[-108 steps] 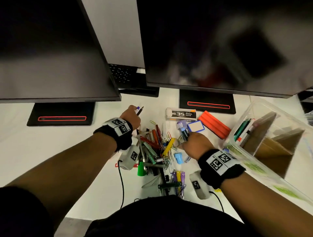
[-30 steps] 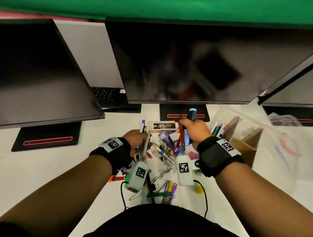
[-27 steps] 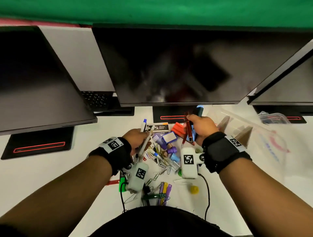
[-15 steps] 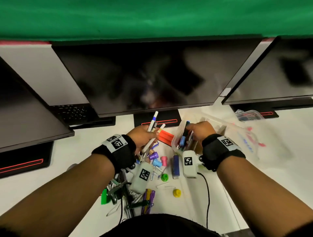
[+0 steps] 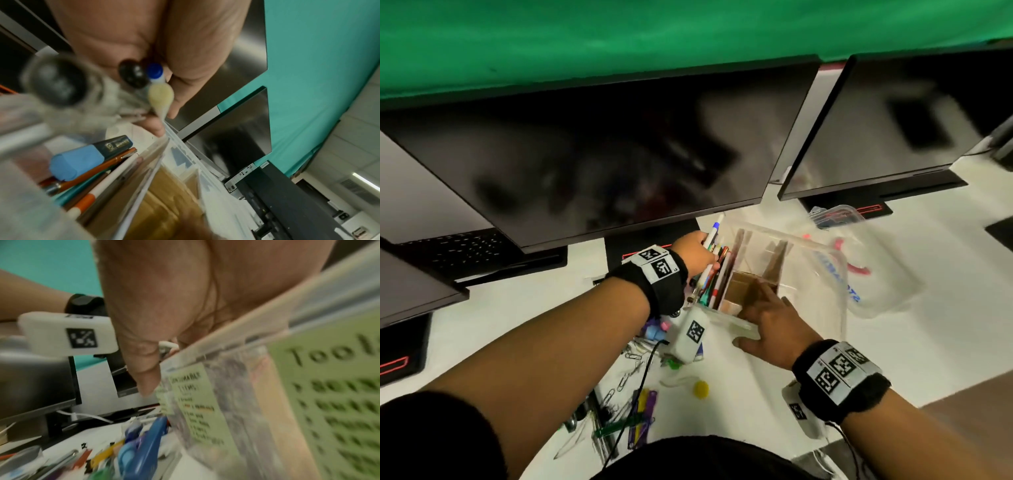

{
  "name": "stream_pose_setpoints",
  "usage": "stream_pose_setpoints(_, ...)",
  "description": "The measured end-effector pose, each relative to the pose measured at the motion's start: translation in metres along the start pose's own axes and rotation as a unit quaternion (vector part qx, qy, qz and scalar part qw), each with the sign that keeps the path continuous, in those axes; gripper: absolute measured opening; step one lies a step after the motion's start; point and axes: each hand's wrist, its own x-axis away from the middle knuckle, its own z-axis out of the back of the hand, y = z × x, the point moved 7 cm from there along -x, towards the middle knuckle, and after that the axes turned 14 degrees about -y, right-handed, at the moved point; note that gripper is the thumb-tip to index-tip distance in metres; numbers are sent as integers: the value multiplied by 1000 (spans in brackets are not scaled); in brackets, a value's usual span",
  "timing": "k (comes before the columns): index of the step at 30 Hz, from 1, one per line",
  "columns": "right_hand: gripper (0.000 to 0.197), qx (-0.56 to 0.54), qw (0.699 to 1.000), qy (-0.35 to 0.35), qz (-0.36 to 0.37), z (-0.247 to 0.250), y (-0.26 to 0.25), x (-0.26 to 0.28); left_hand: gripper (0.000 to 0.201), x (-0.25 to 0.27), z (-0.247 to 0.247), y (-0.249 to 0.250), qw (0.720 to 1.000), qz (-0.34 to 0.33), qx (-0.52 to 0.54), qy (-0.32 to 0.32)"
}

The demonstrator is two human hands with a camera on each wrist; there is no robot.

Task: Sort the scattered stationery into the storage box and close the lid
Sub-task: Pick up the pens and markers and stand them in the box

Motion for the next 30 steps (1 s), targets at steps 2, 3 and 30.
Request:
stream_pose_setpoints(2, 45, 27, 1000, -10, -8, -12, 3, -1, 27, -13, -3, 2, 999, 13, -45, 7)
stream_pose_setpoints(3, 44, 28, 1000, -8, -9, -15, 3, -2, 27, -20, -6, 2, 997, 23, -80, 8)
stream_pose_setpoints(30, 31, -24, 993, 85, -79, 25, -36, -8, 26, 64, 63, -110, 985, -8, -170, 21)
